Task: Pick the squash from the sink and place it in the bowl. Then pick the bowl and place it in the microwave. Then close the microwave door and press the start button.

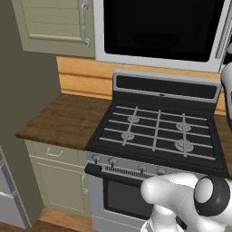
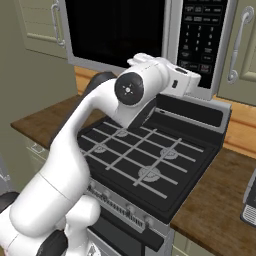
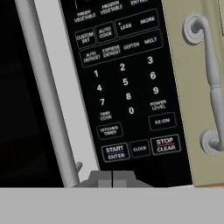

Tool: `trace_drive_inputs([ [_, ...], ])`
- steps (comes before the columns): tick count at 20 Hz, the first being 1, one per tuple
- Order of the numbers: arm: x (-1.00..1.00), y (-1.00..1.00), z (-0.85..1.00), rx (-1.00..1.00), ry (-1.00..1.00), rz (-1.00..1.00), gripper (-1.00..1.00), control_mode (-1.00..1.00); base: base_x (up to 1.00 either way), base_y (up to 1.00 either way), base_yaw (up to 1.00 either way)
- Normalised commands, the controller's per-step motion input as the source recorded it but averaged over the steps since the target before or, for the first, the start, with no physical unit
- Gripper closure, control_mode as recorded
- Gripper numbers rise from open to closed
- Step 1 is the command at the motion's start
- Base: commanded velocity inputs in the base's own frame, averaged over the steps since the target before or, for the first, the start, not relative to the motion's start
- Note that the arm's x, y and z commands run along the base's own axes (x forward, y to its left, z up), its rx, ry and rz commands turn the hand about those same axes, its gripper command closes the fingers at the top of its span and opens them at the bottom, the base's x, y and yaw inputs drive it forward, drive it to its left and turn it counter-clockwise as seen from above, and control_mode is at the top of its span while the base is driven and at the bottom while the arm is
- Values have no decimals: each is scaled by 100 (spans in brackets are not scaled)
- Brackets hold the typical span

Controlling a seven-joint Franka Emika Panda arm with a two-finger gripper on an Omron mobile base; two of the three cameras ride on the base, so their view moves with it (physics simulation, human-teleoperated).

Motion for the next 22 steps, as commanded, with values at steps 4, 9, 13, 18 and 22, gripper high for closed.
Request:
trace_drive_inputs([
  [4, 22, -28, 0, 0, 0, 0, 100, -100, 0, 0, 0],
  [9, 20, -4, -6, 1, 1, 0, 100, -100, 0, 0, 0],
  [13, 22, 0, -18, 3, 3, 0, 100, -100, 0, 0, 0],
  [18, 28, -1, -5, 0, 0, 0, 100, -100, 0, 0, 0],
  [22, 36, -4, 0, 0, 0, 0, 100, -100, 0, 0, 0],
])
